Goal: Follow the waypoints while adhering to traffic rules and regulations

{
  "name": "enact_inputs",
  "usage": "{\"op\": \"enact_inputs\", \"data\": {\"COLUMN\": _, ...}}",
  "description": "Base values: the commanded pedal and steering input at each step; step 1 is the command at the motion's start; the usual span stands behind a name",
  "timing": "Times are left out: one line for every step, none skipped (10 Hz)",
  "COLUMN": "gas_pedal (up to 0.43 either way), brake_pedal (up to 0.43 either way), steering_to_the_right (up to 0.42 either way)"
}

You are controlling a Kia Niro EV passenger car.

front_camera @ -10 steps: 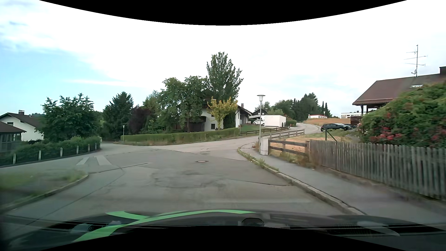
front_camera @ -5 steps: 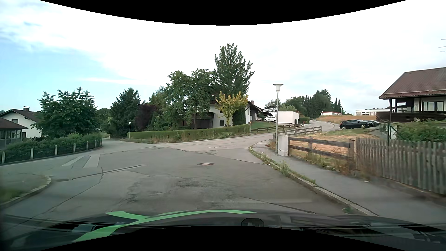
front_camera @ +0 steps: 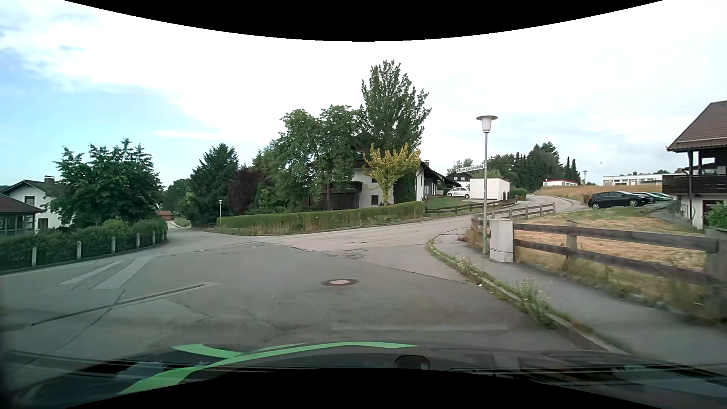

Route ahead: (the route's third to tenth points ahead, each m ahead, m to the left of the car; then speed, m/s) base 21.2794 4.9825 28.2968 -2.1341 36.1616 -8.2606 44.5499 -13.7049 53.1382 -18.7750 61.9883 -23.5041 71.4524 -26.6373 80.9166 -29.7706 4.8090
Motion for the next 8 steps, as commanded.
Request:
{"op": "enact_inputs", "data": {"gas_pedal": 0.0, "brake_pedal": 0.0, "steering_to_the_right": -0.055}}
{"op": "enact_inputs", "data": {"gas_pedal": 0.0, "brake_pedal": 0.0, "steering_to_the_right": -0.051}}
{"op": "enact_inputs", "data": {"gas_pedal": 0.0, "brake_pedal": 0.0, "steering_to_the_right": -0.04}}
{"op": "enact_inputs", "data": {"gas_pedal": 0.0, "brake_pedal": 0.0, "steering_to_the_right": -0.027}}
{"op": "enact_inputs", "data": {"gas_pedal": 0.0, "brake_pedal": 0.0, "steering_to_the_right": -0.013}}
{"op": "enact_inputs", "data": {"gas_pedal": 0.0, "brake_pedal": 0.0, "steering_to_the_right": -0.004}}
{"op": "enact_inputs", "data": {"gas_pedal": 0.0, "brake_pedal": 0.0, "steering_to_the_right": 0.0}}
{"op": "enact_inputs", "data": {"gas_pedal": 0.0, "brake_pedal": 0.0, "steering_to_the_right": 0.0}}
